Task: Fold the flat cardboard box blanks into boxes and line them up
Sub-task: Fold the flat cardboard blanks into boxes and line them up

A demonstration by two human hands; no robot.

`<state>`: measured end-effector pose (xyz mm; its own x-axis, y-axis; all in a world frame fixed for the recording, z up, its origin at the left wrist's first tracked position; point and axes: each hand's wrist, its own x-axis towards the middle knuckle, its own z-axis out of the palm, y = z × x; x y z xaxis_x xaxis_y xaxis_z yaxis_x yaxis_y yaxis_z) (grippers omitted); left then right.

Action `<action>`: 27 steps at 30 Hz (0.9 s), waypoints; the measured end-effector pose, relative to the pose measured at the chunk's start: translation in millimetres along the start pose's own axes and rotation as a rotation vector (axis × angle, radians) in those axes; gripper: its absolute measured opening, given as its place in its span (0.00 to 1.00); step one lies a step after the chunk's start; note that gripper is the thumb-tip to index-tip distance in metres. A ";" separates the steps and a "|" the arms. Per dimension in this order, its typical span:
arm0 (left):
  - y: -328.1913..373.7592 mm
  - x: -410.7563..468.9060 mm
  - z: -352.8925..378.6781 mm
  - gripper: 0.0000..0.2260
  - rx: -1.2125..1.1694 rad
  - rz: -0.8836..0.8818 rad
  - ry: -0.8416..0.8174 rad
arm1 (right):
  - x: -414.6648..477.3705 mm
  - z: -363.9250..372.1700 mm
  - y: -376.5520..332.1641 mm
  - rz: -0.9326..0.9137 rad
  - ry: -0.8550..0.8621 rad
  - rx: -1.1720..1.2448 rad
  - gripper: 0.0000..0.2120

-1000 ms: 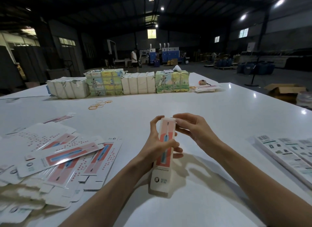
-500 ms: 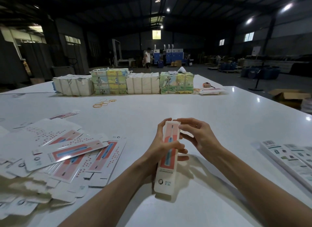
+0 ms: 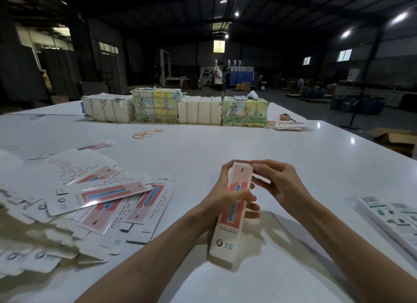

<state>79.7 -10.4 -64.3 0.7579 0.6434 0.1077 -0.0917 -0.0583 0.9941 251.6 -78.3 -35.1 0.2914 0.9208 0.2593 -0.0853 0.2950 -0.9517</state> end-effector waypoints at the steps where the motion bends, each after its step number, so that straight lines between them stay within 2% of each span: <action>1: 0.0 0.3 -0.1 0.37 0.008 -0.001 0.009 | 0.0 1.1 0.8 0.008 -0.006 0.000 0.13; 4: 0.5 -0.5 -0.5 0.39 0.030 -0.014 0.007 | -1.3 1.8 0.4 0.027 -0.012 0.010 0.10; 10: -1.4 0.7 1.4 0.37 -0.046 0.011 0.043 | -4.1 7.8 4.6 -0.057 -0.018 -0.073 0.07; 16: -8.2 2.3 -0.1 0.38 -0.169 0.010 0.105 | -2.5 10.0 16.5 -0.090 -0.025 -0.180 0.09; 20: -1.6 2.7 3.8 0.34 -0.213 0.026 0.130 | -4.8 13.2 24.7 -0.189 0.079 -0.506 0.12; 23: 3.2 -1.2 8.9 0.29 -0.362 0.045 0.174 | -9.1 21.8 21.1 -0.264 0.112 -0.726 0.08; 24: 5.2 -3.0 10.0 0.28 -0.417 0.055 0.185 | -10.6 25.6 17.3 -0.252 0.076 -0.808 0.10; 27: 11.7 -8.5 12.0 0.28 -0.482 0.033 0.173 | -16.6 32.2 4.7 -0.115 -0.134 -1.069 0.25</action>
<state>79.9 -25.7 -53.4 0.6356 0.7663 0.0943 -0.4322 0.2520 0.8659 215.7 -84.0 -38.5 0.1327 0.9413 0.3105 0.8294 0.0660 -0.5548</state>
